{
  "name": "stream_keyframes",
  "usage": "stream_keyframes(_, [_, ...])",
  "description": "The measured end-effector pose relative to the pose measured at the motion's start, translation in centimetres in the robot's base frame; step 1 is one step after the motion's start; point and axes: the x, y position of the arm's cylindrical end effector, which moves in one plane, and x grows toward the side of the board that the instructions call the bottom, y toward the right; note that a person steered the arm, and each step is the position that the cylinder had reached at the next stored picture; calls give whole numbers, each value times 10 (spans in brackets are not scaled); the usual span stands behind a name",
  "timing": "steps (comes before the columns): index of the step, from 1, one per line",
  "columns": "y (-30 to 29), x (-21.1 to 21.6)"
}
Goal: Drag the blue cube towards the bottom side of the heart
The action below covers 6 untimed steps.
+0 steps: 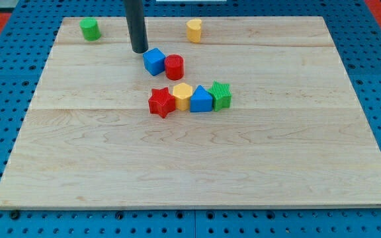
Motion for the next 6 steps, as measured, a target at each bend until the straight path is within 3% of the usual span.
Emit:
stream_keyframes(2, [-36,0])
stream_keyframes(6, [-5,42])
